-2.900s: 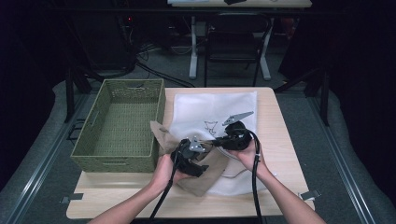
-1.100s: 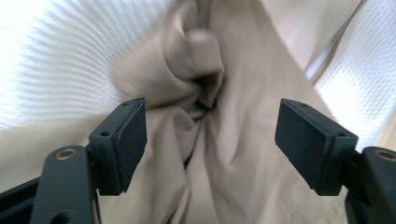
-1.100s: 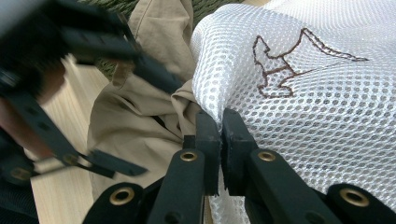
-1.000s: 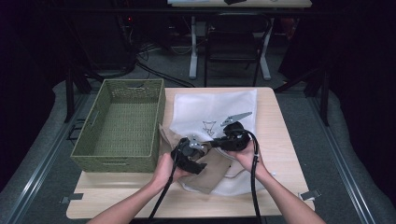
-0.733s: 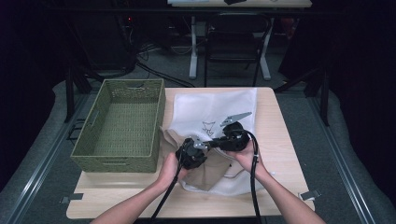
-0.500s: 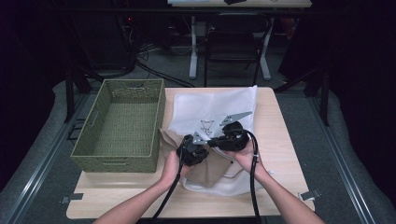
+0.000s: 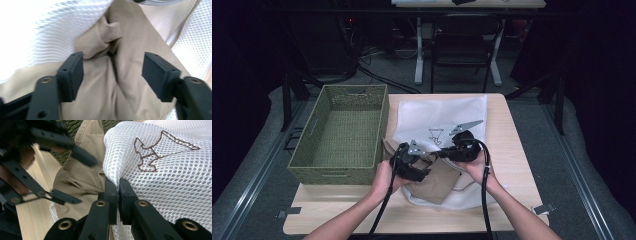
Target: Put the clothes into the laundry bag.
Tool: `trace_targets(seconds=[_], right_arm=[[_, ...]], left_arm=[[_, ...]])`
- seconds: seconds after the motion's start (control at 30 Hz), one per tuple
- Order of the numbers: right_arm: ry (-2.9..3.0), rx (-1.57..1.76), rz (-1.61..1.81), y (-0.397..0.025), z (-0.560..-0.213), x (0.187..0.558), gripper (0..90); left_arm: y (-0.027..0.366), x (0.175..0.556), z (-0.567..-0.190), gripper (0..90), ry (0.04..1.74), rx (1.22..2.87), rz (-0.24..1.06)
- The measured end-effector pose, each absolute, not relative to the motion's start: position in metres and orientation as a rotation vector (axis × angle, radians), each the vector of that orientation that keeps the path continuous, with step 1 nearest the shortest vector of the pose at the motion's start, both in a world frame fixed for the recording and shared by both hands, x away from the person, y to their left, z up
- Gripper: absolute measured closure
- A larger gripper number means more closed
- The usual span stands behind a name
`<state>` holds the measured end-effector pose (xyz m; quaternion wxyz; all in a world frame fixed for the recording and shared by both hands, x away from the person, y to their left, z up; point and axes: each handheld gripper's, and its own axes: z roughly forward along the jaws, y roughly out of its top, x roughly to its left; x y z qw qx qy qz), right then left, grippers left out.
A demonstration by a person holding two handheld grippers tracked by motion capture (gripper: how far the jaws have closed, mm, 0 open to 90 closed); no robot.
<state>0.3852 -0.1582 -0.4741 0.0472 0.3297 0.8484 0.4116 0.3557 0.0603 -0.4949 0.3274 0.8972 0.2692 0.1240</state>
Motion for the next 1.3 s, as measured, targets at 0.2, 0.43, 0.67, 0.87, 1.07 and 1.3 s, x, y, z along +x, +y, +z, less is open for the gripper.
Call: trace_targets(seconds=[0.2,0.43,0.67,0.87,1.07,1.3], right_arm=[[2.589,1.006,1.255,-0.158,-0.474,0.386,87.3],[2.593,1.004,1.251,-0.158,-0.475,0.386,87.3],[2.599,1.010,1.249,-0.157,-0.475,0.386,87.3],[2.598,1.007,1.252,-0.156,-0.476,0.387,87.3],[2.599,1.004,1.253,-0.155,-0.477,0.387,87.4],[2.600,1.009,1.249,-0.154,-0.477,0.387,87.5]], left_arm=[[0.075,0.361,-0.484,21.6,0.763,2.350,0.414],[0.087,0.372,-0.484,17.5,0.839,2.345,0.440],[0.094,0.386,-0.493,18.1,0.920,2.363,0.340],[0.080,0.381,-0.502,27.4,0.871,2.431,0.243],[0.070,0.381,-0.519,48.1,0.858,2.473,0.162],[0.060,0.378,-0.532,82.4,0.796,2.486,0.170]])
